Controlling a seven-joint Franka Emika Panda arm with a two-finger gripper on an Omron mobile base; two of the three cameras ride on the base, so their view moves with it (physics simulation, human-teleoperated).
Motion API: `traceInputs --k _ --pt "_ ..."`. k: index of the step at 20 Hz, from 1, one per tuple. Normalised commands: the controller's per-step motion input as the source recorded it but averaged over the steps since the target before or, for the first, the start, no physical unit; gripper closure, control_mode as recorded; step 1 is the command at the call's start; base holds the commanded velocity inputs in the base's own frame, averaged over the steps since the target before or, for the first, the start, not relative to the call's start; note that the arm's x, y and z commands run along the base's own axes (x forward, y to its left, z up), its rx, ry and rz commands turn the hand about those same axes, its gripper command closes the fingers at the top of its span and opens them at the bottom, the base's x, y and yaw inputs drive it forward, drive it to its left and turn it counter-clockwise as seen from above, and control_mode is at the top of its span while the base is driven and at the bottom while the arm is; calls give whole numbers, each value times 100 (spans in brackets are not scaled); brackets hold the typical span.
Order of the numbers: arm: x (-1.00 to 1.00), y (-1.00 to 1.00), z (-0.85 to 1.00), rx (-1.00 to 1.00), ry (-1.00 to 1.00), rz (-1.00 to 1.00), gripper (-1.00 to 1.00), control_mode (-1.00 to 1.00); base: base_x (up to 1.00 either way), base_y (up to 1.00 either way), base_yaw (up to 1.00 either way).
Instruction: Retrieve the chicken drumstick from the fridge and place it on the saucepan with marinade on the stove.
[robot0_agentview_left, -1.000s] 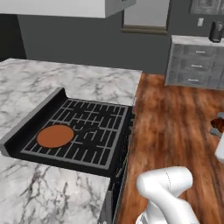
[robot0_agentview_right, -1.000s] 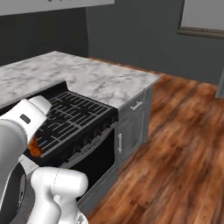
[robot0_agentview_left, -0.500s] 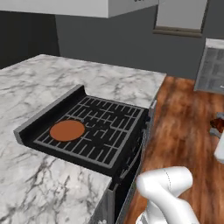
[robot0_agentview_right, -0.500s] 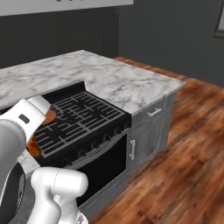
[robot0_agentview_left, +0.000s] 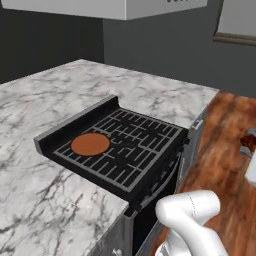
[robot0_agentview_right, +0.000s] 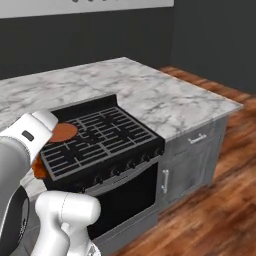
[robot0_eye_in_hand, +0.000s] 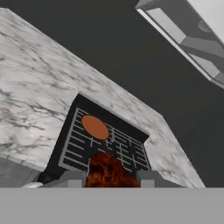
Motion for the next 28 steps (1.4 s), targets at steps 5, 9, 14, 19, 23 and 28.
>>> traceInputs --k 5,9,14,19,23,28 --pt "0 0 0 0 0 0 100 100 17 -2 40" --pt "0 0 0 0 0 0 100 100 17 -3 39" --pt "0 0 0 0 0 0 100 100 15 -2 39" --pt "0 0 0 0 0 0 100 100 16 -1 38" --pt "0 0 0 0 0 0 100 100 16 -1 38" --pt "0 0 0 0 0 0 100 100 15 -2 38"
